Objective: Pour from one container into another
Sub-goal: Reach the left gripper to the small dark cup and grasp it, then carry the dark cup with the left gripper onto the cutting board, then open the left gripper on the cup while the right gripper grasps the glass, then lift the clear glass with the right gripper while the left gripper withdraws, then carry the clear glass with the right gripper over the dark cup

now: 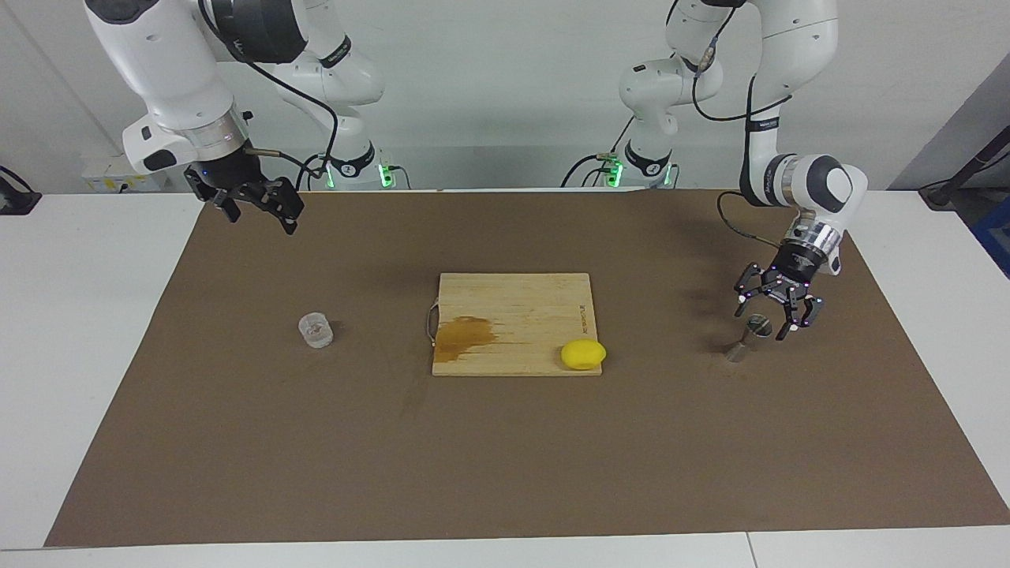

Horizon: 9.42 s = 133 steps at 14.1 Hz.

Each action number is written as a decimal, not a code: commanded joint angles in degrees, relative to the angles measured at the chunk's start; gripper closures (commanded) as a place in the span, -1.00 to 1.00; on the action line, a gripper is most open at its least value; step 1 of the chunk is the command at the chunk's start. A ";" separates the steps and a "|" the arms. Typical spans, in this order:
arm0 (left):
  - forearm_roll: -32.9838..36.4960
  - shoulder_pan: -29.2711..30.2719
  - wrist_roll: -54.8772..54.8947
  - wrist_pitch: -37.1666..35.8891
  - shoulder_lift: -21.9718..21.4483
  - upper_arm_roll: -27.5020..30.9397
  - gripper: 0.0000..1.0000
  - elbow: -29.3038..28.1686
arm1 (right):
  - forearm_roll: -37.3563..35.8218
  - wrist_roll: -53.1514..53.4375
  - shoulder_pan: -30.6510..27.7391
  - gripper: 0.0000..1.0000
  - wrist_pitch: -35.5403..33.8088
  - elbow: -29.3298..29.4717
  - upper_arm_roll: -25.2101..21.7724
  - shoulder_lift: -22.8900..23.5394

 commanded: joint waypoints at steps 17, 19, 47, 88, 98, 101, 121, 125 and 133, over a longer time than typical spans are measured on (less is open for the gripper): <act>-1.62 -3.03 -7.20 -6.47 -0.29 -0.50 1.00 1.39 | 0.28 -0.17 -0.37 -1.00 0.94 -2.29 0.12 -1.61; -1.62 -4.97 -9.53 -9.12 -1.78 -0.59 1.00 1.39 | 0.28 -0.16 -0.28 -1.00 1.12 -2.29 0.12 -1.61; -15.33 -51.91 -4.87 20.85 10.42 -3.40 1.00 20.03 | 21.26 43.17 -12.48 -1.00 9.73 -12.05 0.04 3.03; 59.59 -29.25 -6.45 24.45 -2.05 -2.43 -1.00 24.58 | 52.31 26.03 -17.77 -0.15 28.98 -29.63 0.21 18.08; 95.94 -23.96 15.87 -15.93 -8.63 -0.76 -1.00 34.79 | 52.13 31.02 -14.70 1.00 28.28 -28.92 0.12 13.34; 96.02 -21.77 42.96 -29.48 -10.31 0.29 -1.00 34.88 | 51.52 36.81 -10.58 1.00 28.54 -29.19 0.12 10.00; 93.73 -5.24 49.10 -46.03 -9.88 -12.01 -1.00 43.32 | 29.82 73.04 10.88 1.00 40.31 -21.36 -0.05 8.76; 96.11 -9.28 49.18 -48.76 -9.96 -10.35 -1.00 43.93 | 25.95 78.40 12.47 1.00 41.28 -20.14 0.04 9.46; 96.38 -10.69 49.45 -48.85 -11.72 -8.15 -1.00 42.44 | 17.78 86.58 17.47 1.00 43.91 -19.69 -0.05 9.82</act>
